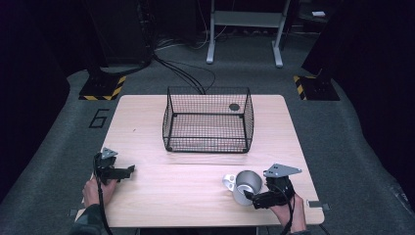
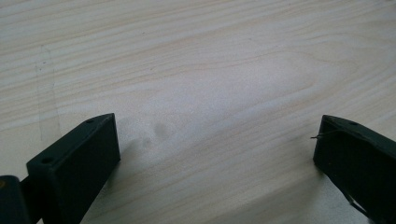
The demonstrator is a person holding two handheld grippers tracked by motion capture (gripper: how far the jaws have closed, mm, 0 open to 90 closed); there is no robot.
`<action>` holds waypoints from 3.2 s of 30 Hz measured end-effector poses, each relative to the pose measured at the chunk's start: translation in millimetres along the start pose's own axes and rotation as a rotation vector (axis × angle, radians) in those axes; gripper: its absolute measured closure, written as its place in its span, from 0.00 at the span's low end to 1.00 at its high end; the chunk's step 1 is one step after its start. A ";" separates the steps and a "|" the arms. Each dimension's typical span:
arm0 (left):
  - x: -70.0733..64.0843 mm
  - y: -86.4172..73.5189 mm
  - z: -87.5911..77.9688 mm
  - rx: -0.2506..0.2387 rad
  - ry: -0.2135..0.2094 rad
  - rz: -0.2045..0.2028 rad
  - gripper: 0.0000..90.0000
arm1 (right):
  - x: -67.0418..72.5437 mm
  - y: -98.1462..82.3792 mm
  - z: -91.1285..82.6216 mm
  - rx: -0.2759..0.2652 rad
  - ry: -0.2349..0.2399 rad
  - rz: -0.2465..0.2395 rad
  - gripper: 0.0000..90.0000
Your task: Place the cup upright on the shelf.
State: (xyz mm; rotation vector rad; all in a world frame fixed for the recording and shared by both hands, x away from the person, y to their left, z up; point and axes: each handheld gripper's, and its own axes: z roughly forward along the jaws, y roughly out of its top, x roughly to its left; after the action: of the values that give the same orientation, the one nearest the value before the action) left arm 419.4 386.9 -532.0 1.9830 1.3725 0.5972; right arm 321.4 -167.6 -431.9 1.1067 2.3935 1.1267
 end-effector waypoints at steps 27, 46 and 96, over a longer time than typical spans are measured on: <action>-0.1 -0.1 0.2 -0.003 0.001 -0.002 0.00 | 8.2 7.9 42.4 0.118 -0.025 -0.033 0.01; -0.1 -0.2 0.2 -0.004 0.002 0.000 0.00 | 10.4 4.1 43.2 0.091 -0.065 -0.042 0.06; -0.1 -0.2 0.3 -0.004 0.001 0.000 0.00 | 3.7 48.1 32.0 0.055 -0.096 -0.078 0.06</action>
State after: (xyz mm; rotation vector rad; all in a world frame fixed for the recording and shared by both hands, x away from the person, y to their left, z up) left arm 419.5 386.8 -532.4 1.9796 1.3711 0.6001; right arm 361.0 -128.2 -416.7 1.0499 2.3838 0.9662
